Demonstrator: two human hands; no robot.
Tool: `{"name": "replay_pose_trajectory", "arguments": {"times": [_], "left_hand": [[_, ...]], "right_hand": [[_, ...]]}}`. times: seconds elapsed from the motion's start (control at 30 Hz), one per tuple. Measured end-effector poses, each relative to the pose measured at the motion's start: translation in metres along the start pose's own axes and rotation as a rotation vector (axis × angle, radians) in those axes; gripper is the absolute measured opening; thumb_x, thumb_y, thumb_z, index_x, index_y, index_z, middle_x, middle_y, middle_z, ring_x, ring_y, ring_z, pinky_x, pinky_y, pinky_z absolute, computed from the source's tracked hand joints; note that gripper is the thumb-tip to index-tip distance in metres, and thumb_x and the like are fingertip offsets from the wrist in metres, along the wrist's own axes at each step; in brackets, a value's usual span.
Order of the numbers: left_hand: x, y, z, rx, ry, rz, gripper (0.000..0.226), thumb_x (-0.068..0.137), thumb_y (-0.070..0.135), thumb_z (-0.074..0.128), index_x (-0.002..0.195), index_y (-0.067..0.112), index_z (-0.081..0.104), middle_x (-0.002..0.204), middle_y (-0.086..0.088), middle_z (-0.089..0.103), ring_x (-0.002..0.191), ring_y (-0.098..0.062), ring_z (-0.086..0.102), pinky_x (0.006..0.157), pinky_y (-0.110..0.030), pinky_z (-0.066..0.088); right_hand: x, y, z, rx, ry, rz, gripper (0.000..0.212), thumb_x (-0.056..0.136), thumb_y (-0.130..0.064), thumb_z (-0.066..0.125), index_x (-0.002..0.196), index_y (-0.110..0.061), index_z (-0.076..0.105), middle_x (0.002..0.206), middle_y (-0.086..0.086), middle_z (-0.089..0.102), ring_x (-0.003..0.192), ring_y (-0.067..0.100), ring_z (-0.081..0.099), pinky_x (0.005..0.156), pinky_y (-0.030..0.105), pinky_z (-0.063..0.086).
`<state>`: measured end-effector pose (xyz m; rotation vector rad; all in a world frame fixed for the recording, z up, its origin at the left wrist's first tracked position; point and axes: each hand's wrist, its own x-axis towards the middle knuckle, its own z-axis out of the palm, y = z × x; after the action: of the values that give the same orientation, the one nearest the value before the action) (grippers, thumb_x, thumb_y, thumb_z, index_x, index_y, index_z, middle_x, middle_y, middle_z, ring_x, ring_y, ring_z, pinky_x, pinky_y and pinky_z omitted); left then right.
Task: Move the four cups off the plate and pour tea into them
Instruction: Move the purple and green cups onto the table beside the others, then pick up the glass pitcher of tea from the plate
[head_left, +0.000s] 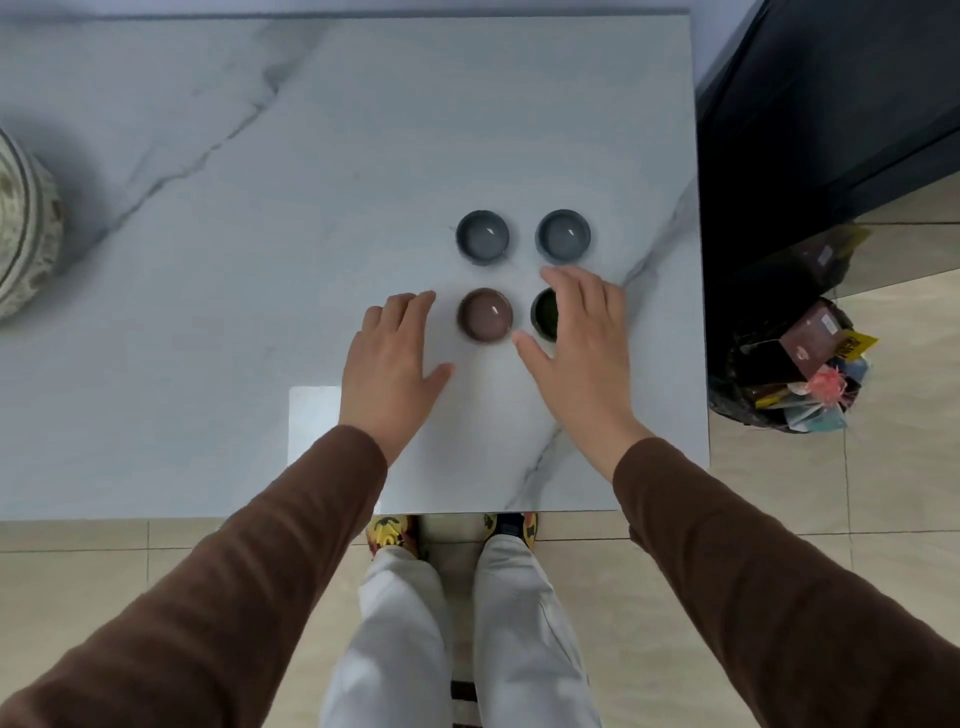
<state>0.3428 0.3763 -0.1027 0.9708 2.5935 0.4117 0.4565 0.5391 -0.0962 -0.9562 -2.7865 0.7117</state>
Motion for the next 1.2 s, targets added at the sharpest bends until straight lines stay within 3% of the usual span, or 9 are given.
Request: {"name": "replay_pose_trajectory", "arguments": {"times": [0.33,0.67,1.0,1.2], "left_hand": [[-0.068,-0.134,-0.083,-0.057,0.085,-0.107,0.063,0.084,0.029,0.069,0.140,0.014,0.045,0.134,-0.005,0.053,0.118,-0.029,0.047,0.097,-0.042,0.044],[-0.113,-0.295,-0.165,-0.031,0.097,-0.190,0.060,0.085,0.031,0.069,0.138,0.016,0.048,0.133,-0.003,0.054,0.121,-0.028,0.046,0.096,-0.039,0.040],[-0.104,-0.400,-0.213,-0.047,0.121,-0.341,0.056,0.085,0.031,0.070,0.136,0.015,0.051,0.125,-0.006,0.057,0.114,-0.030,0.047,0.094,-0.042,0.044],[-0.091,-0.464,-0.243,-0.044,0.136,-0.373,0.055,0.087,0.031,0.068,0.137,0.016,0.051,0.131,-0.007,0.056,0.121,-0.030,0.045,0.099,-0.043,0.042]], "right_hand": [[-0.025,-0.162,0.045,0.005,-0.165,-0.124,0.057,0.091,-0.029,0.062,0.143,-0.014,0.044,0.137,0.003,0.050,0.124,0.024,0.041,0.108,0.034,0.036],[-0.049,-0.328,0.122,0.132,-0.258,-0.074,0.052,0.094,-0.027,0.059,0.142,-0.017,0.044,0.136,0.000,0.049,0.125,0.019,0.039,0.107,0.031,0.036],[-0.002,-0.422,0.167,0.216,-0.316,-0.107,0.048,0.095,-0.027,0.057,0.141,-0.017,0.047,0.135,0.000,0.051,0.124,0.018,0.041,0.105,0.031,0.038],[0.025,-0.484,0.200,0.327,-0.313,-0.073,0.043,0.095,-0.026,0.056,0.137,-0.018,0.049,0.133,-0.001,0.057,0.120,0.020,0.050,0.100,0.038,0.044]]}}
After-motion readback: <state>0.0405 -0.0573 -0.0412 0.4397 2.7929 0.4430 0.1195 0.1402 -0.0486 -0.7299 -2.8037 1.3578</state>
